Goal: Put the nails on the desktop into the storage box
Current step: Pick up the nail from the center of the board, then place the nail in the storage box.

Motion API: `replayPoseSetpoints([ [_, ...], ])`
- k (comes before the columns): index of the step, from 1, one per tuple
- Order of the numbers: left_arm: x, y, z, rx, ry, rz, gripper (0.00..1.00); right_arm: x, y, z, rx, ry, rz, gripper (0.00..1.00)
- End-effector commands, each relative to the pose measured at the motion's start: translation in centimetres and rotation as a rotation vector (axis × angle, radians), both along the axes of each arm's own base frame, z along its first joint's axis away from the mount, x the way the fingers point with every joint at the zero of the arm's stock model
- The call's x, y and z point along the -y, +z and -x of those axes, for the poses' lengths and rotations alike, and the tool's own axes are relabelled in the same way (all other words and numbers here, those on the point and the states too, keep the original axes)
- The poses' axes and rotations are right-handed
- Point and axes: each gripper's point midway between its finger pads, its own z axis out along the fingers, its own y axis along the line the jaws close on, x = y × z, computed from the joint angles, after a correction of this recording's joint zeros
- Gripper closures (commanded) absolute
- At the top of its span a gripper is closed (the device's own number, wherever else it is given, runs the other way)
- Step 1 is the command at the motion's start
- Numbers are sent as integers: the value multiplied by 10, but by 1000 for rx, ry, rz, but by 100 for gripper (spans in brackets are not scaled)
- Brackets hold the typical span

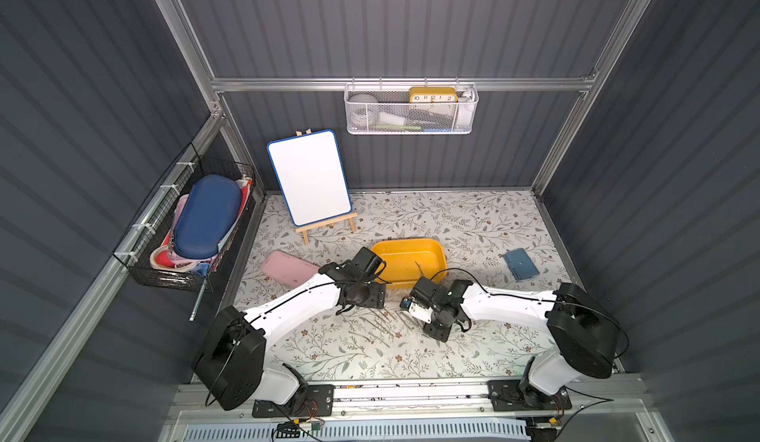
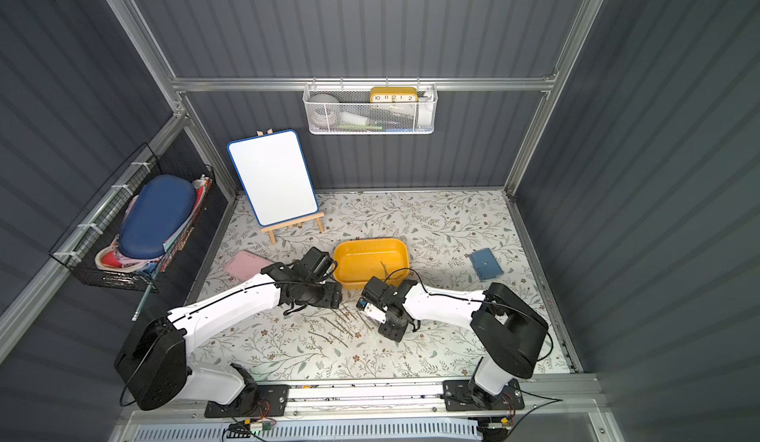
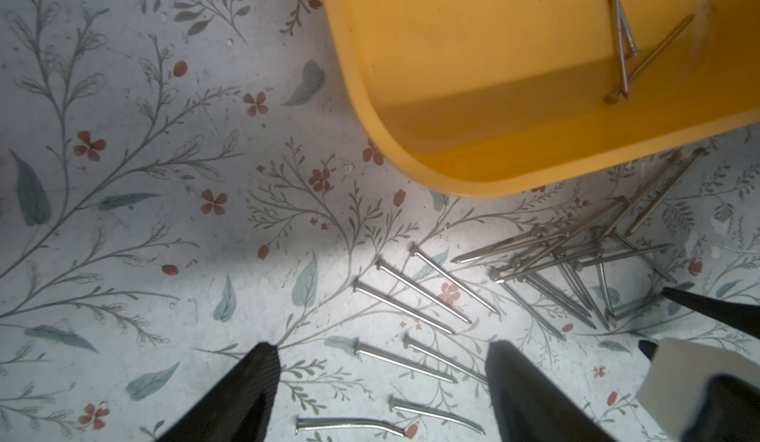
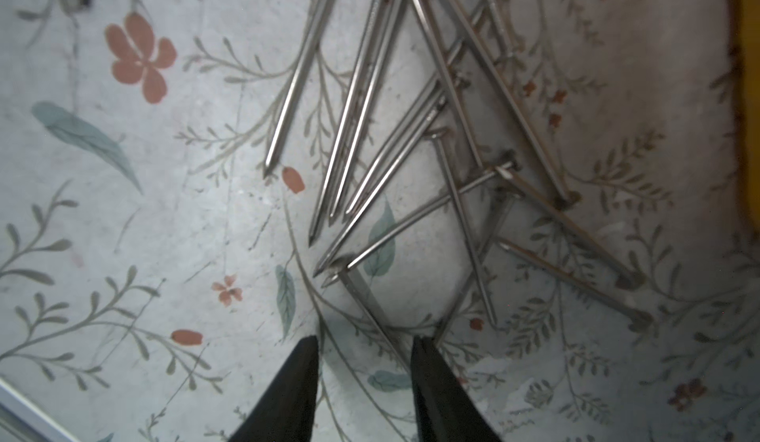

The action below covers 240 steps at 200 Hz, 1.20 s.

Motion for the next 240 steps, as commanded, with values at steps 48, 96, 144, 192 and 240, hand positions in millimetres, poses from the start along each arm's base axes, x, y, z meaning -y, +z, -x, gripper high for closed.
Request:
replayPoseSetpoints([
  [48,-5,-7,1,-17,-13,-22,16,1,-23,9,-41,35,50,94],
  [96,-6,-8,1,-17,-12,-25,16,3,-6,9,-19,33,41,100],
  [144,-6,-7,1,-14,-13,-25,16,-3,65,-2,115,19,-92,100],
  [192,-5,-6,1,-10,-14,-20,16,-17,138,-52,168,-198,-371,100],
  [240,-6,-7,-1,-14,-9,-25,16,-31,145,-146,18,-559,-428,100],
])
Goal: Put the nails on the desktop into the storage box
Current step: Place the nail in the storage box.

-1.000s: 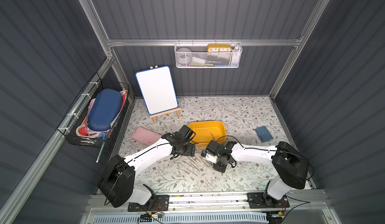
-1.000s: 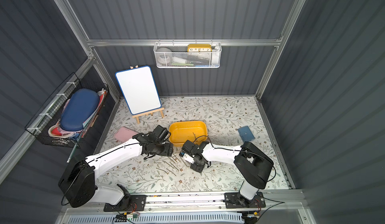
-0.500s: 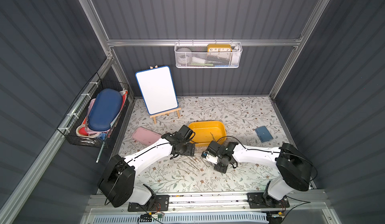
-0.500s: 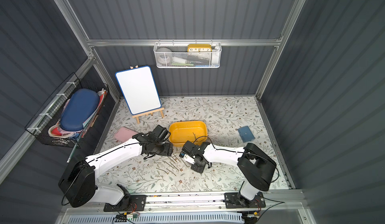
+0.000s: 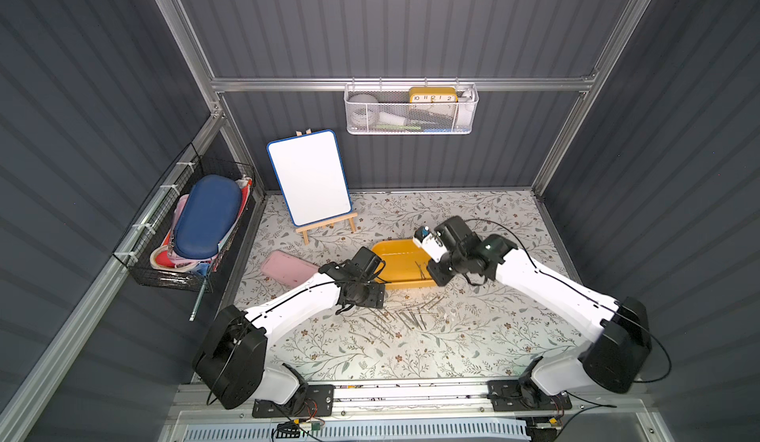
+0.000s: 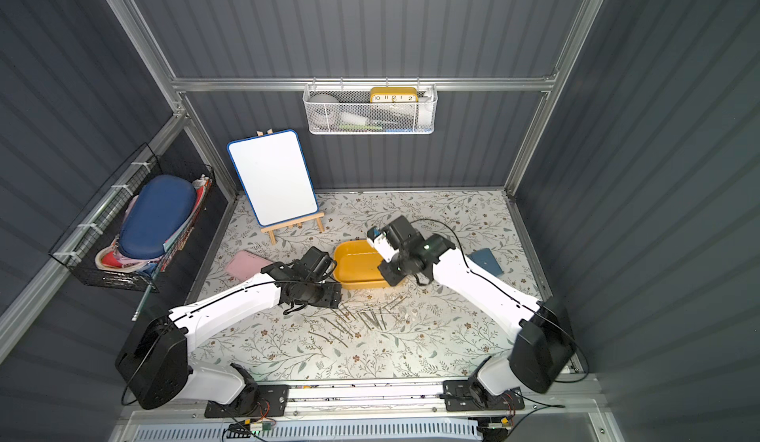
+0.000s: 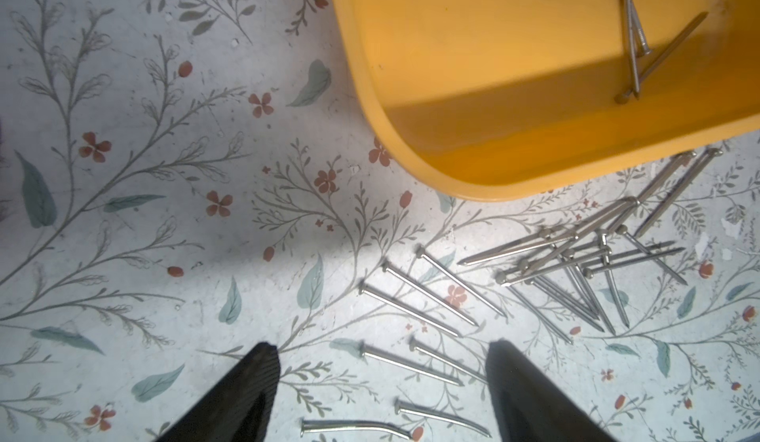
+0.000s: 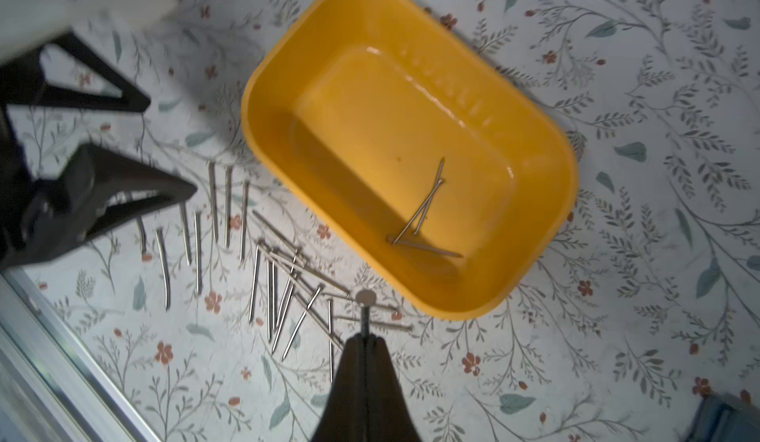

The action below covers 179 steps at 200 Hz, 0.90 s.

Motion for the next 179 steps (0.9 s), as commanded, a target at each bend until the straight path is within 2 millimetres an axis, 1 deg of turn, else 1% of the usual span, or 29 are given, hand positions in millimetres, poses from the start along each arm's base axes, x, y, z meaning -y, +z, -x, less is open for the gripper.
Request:
replayPoseSetpoints([
  [1,-3,-5,1,-12,-9,-18,16,-13,-24,-15,-184,-114,-43,100],
  [5,-4,-4,1,-12,-7,-18,16,-15,-27,-21,-196,-132,-44,100],
  [9,-3,-4,1,-11,-8,-18,16,-15,-36,-25,-219,-160,-34,100],
  [20,-4,-3,1,-9,-7,-18,16,-18,-51,-38,-268,-205,-48,100],
  [37,-5,-1,0,-6,-5,-17,16,-19,-75,-46,-339,-265,-63,100],
  [65,-4,-1,1,-7,-6,-16,16,-12,-109,-63,-342,-369,-81,100],
  [89,-4,-3,0,-16,-6,-22,16,-9,-128,-71,-346,-426,-83,100],
  [124,-5,-6,1,-19,-7,-26,16,-1,-146,-69,-361,-445,-45,100],
  [137,-5,-7,1,-23,-9,-28,15,-2,-144,-67,-365,-428,-49,86],
  [151,-5,-8,0,-23,-9,-29,15,-4,-132,-66,-344,-408,-78,74],
  [162,-5,-7,0,-21,-8,-29,15,-7,-116,-66,-306,-377,-108,70],
  [165,-4,-7,-1,-20,-9,-29,15,-9,-108,-65,-293,-364,-120,69],
  [179,-4,-6,-1,-17,-10,-26,15,-13,-83,-53,-247,-293,-140,66],
])
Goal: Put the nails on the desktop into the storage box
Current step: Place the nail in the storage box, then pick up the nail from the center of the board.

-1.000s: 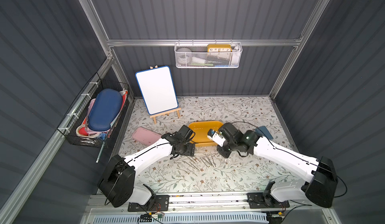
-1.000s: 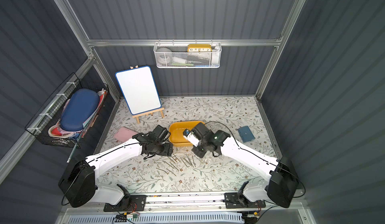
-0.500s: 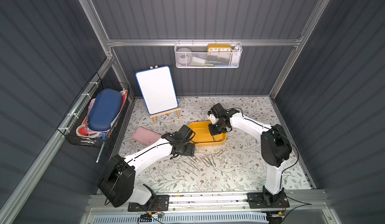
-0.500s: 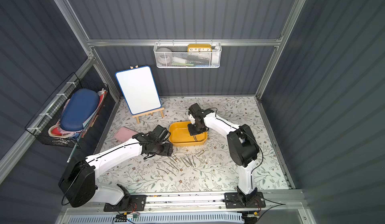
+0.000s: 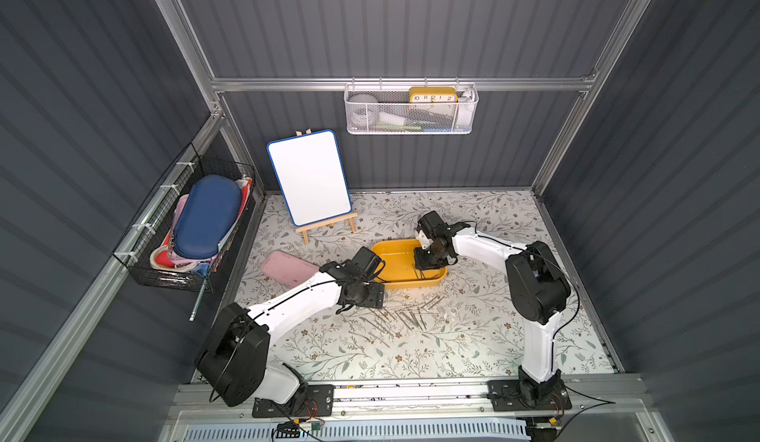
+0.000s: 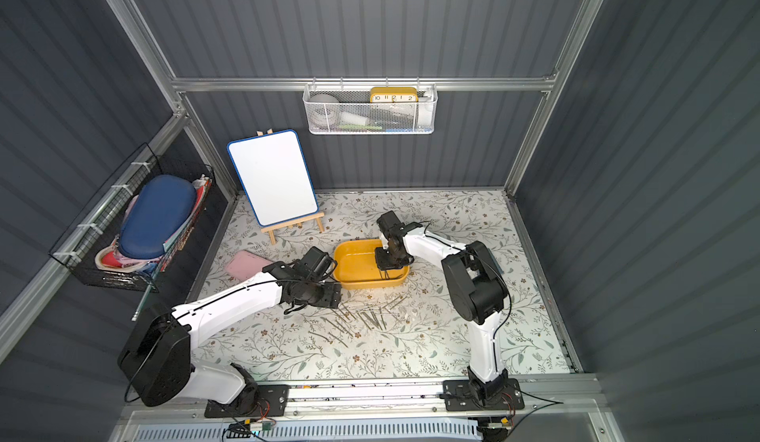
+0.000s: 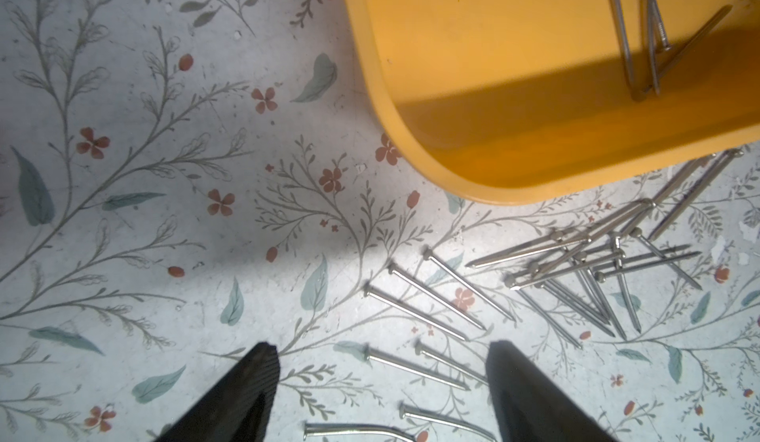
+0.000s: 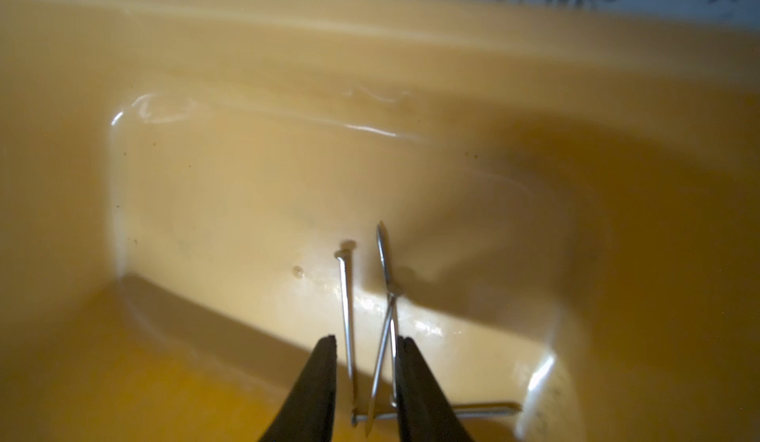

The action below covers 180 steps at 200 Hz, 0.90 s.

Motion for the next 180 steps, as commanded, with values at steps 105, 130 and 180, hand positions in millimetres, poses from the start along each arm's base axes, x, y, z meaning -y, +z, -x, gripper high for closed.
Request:
replayPoseSetpoints([
  [105,-1,6,-1,36,-20,20,15,13,34,174,254,872,189,60],
  [130,-1,6,-1,35,-21,19,15,15,14,178,213,910,222,60],
  [180,-2,4,0,32,-20,14,15,5,-6,169,203,929,268,60],
])
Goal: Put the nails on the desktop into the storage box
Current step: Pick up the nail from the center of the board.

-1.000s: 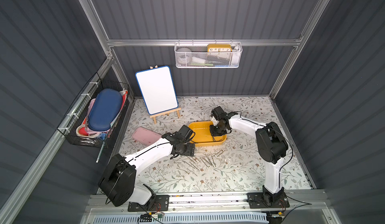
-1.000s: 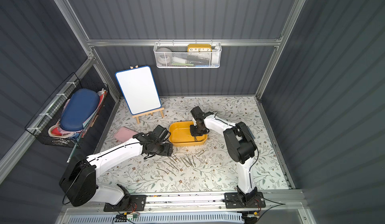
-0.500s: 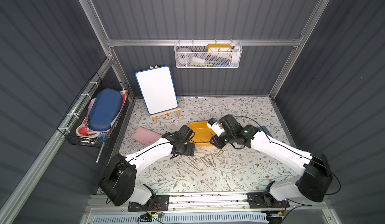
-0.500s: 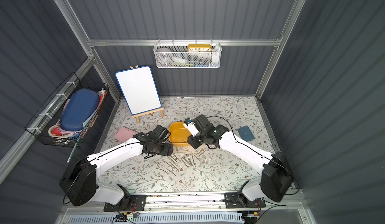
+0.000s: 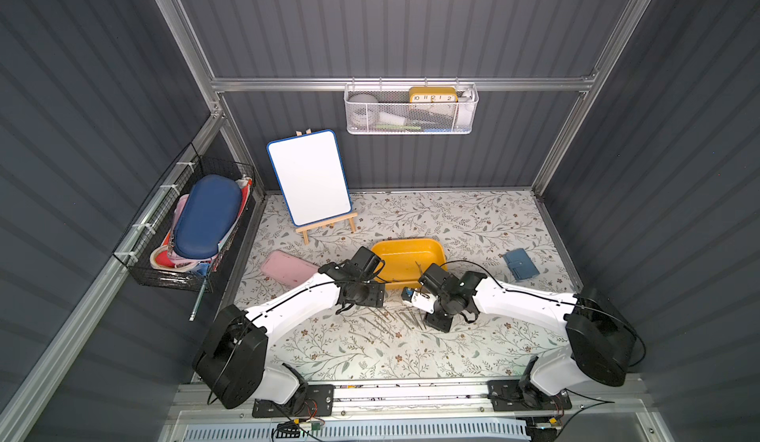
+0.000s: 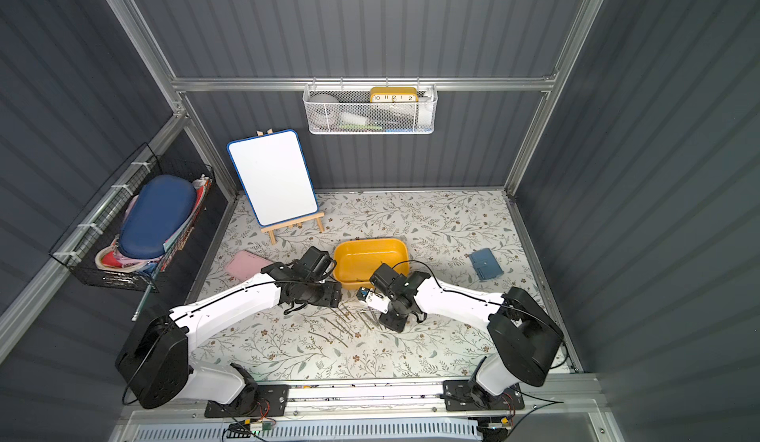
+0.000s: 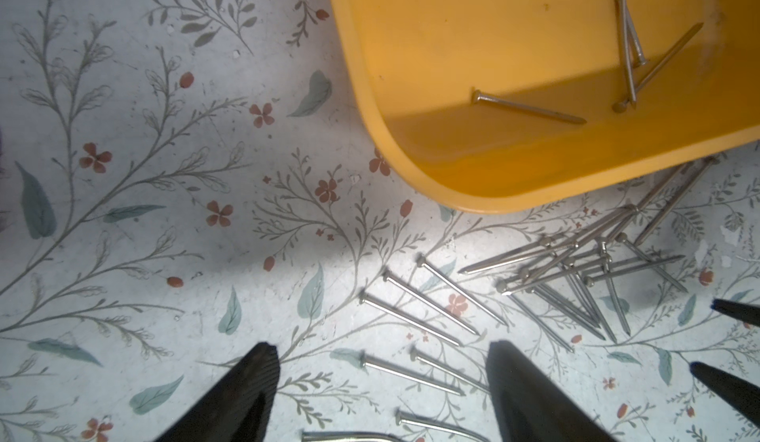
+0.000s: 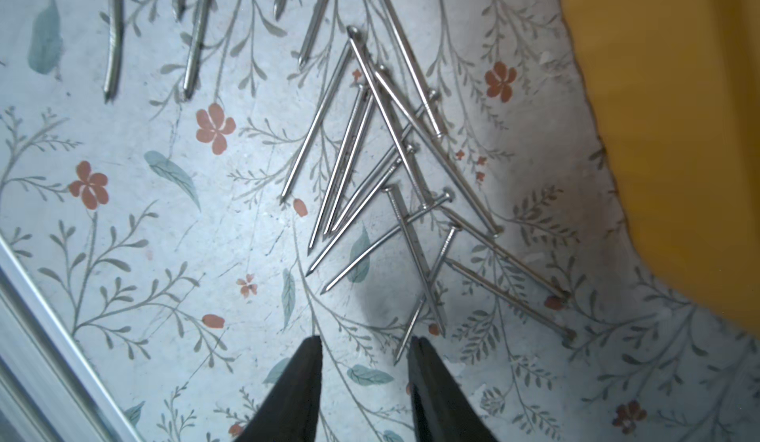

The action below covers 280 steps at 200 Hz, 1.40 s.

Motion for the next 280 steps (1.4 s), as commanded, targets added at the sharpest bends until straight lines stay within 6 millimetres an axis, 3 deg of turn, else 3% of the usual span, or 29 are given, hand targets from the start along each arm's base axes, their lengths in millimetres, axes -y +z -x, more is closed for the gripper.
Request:
replayPoseSetpoints([
  [1,-5,1,3,7,-13,-4,15,-6,-2,-8,32,28,11,60],
  [87,-6,-4,2,0,-17,-17,15,-8,-18,-29,97,26,73,63],
  [160,-7,-5,1,-1,-18,-21,15,-6,-35,-24,54,17,98,92],
  [217,-8,-6,2,2,-20,-24,15,-9,-24,-26,74,8,61,99],
  [280,-8,-6,2,3,-20,-26,15,-13,33,-28,163,-16,-56,100],
])
